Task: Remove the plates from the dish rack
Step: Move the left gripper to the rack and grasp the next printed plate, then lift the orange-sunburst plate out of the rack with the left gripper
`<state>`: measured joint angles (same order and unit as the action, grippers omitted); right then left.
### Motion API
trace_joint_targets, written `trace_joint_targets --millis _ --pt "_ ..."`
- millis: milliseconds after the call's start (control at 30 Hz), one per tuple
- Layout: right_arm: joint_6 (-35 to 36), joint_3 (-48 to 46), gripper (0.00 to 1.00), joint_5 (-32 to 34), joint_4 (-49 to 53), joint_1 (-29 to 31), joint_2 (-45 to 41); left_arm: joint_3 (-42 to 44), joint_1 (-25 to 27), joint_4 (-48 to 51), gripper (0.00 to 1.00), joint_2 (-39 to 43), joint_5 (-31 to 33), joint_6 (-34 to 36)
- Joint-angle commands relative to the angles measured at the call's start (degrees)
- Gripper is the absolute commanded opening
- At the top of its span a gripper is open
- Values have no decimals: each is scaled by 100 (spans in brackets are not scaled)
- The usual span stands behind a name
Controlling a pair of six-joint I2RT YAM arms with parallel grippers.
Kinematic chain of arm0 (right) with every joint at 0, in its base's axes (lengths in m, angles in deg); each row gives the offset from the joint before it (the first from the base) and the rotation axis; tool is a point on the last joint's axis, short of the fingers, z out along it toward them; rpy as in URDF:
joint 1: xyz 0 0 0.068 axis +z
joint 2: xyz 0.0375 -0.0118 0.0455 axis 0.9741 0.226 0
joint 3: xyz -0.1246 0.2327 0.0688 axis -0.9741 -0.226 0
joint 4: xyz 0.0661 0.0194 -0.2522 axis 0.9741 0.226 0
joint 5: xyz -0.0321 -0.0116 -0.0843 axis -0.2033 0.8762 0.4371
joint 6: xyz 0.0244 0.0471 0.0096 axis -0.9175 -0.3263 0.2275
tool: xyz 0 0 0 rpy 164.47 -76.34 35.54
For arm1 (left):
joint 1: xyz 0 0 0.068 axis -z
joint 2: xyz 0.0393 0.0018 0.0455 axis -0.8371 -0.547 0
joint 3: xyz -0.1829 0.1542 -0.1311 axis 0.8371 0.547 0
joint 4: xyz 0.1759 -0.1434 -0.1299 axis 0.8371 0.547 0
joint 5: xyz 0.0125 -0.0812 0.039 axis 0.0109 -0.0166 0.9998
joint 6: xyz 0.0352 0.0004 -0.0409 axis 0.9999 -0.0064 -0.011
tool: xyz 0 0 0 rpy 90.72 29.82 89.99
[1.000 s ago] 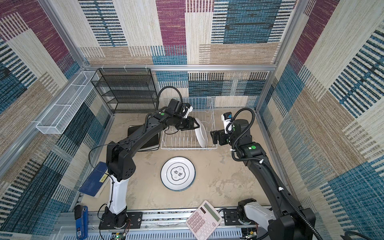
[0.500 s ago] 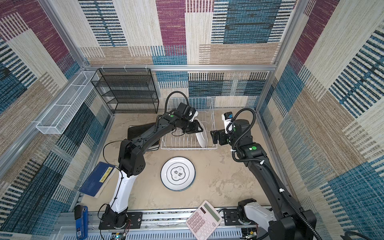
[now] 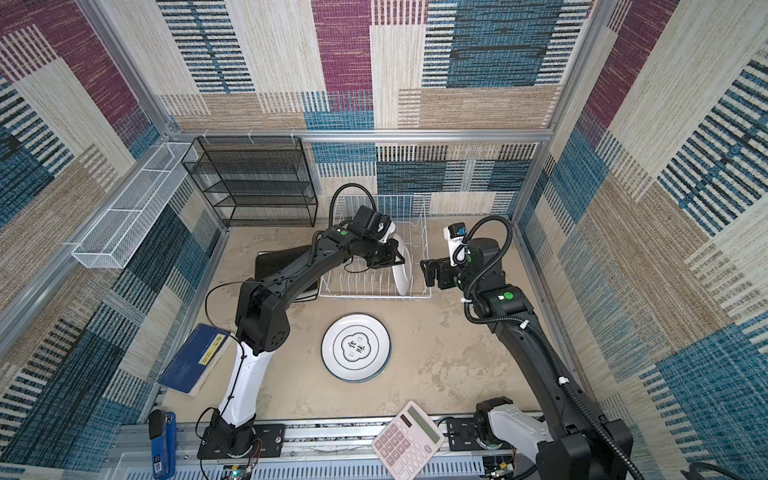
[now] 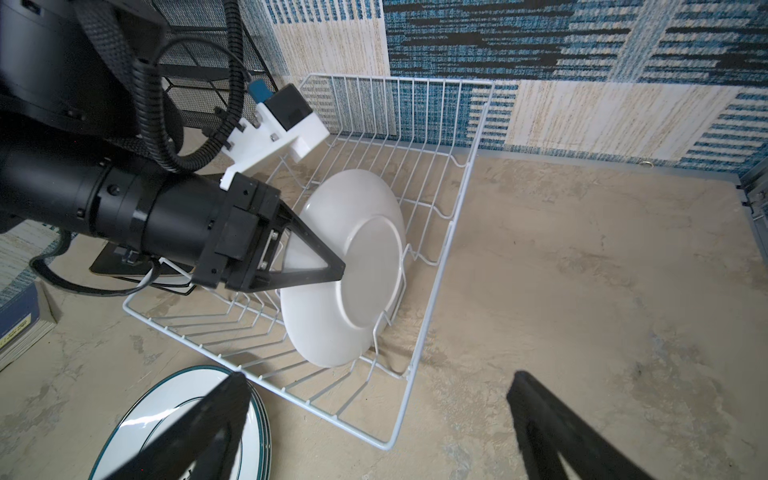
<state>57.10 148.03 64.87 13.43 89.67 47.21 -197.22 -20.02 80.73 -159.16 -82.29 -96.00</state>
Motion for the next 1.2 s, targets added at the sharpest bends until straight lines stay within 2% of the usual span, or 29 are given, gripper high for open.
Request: trace_joint_targets --millis 0,400,667,767,933,1167 --pt "-44 32 99 37 -232 -1 -14 56 0 -435 0 151 -227 -290" --pt "-48 120 99 147 -271 0 -36 309 -1 -1295 0 806 -572 -688" --pt "-87 199 99 144 -337 -9 -100 156 -58 -908 0 1129 -438 -264" --pt "-135 250 99 84 -377 -8 -139 132 -117 -752 0 1394 -320 296" --pt "-439 466 99 -191 -368 -45 -90 438 -118 -564 0 2144 293 1911" --pt "-1045 955 99 -1075 -495 -87 218 1850 -114 -1142 0 3476 1322 3993"
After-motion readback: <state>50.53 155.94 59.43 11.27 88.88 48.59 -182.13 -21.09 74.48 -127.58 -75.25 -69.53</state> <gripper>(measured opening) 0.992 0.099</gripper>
